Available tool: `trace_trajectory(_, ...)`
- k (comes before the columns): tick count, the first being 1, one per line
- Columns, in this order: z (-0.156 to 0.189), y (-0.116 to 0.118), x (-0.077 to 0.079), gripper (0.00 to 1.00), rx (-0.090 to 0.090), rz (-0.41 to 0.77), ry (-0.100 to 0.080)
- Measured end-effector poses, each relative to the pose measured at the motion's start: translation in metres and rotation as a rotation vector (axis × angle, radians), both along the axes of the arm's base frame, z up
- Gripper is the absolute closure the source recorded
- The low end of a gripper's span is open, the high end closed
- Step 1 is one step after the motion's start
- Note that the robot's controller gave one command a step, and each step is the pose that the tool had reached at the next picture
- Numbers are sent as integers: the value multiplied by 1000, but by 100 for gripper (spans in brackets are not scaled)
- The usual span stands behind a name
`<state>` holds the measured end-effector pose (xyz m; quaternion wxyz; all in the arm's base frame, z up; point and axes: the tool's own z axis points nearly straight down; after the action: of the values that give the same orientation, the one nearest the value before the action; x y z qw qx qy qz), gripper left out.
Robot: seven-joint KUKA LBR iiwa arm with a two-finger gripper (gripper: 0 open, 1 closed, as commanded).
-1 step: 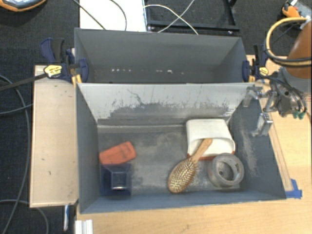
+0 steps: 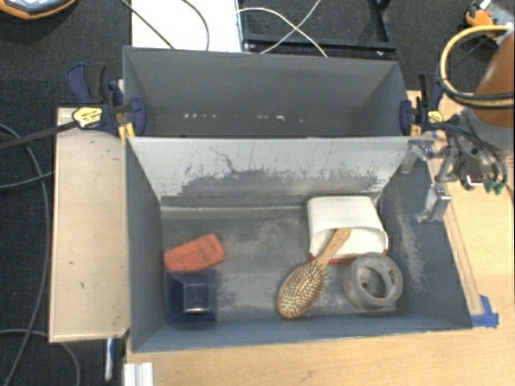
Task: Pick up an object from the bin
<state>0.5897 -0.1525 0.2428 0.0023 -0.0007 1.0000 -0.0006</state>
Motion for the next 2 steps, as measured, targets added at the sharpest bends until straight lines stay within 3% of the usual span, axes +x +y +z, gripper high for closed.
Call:
trace_trajectory(1, -86, 62, -59, 0, 6, 316, 14)
trace_trajectory(2, -82, 62, -50, 0, -3, 429, -4)
